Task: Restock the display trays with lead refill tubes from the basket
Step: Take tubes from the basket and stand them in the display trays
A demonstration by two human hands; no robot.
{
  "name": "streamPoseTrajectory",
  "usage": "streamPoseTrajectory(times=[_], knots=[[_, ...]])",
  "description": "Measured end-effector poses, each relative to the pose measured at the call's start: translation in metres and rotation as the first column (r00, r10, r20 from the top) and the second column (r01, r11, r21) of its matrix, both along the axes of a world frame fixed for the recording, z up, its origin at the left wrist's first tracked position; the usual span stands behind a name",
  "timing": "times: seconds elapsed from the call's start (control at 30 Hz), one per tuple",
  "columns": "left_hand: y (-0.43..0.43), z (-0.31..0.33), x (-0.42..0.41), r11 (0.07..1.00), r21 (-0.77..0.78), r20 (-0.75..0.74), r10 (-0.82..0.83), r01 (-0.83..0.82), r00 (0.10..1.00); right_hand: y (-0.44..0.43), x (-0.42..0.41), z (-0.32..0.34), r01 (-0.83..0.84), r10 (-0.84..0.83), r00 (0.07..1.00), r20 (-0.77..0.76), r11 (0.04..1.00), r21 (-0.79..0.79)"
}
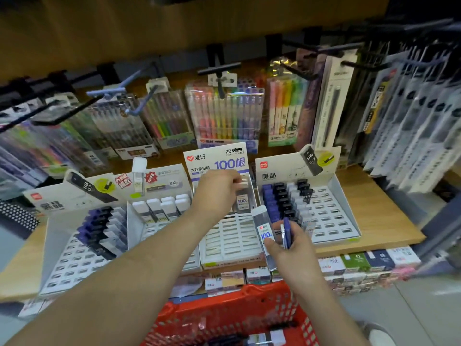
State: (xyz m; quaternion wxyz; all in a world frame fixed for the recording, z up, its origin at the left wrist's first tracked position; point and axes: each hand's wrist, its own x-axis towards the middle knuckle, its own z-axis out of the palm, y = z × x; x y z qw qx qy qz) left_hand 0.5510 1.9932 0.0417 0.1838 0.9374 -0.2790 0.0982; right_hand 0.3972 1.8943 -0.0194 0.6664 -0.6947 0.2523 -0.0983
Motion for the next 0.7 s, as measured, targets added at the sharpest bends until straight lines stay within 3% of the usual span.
streamPoseTrajectory(times=[0.1,0.3,0.4,0.47,0.57,0.63,0.7], knots=[[-0.001,0.0,0.005,1.0,-0.018,0.028,-0.024,0.025,0.999,0.001,-0.003,-0.005,-0.001,0.0,1.0,0.012,0.999,0.038],[-0.002,-0.001,0.01,0.977,0.205,0.171,-0.1,0.064,0.98,0.001,-0.002,-0.01,0.013,-0.013,1.0,0.006,0.991,0.13],[0.001,-0.005,0.011,0.977,0.201,0.17,-0.106,0.07,0.98,0.005,-0.001,-0.012,0.018,-0.021,1.0,0.016,0.984,0.175],[0.003,-0.005,0.008,0.987,0.144,0.129,-0.094,0.075,0.987,0.007,-0.001,-0.015,0.036,-0.043,0.999,0.029,0.98,0.195],[0.01,0.002,-0.003,0.994,-0.105,0.027,-0.025,0.027,0.999,0.01,-0.001,-0.016,0.037,-0.051,0.997,0.062,0.977,0.212],[0.019,0.008,-0.017,0.989,-0.143,-0.158,-0.064,0.041,0.985,0.012,0.0,-0.013,0.017,-0.038,0.995,0.088,0.974,0.226],[0.028,0.009,-0.03,0.986,-0.135,-0.374,-0.146,0.102,0.916,0.015,0.0,-0.01,-0.002,-0.024,0.994,0.107,0.972,0.235]])
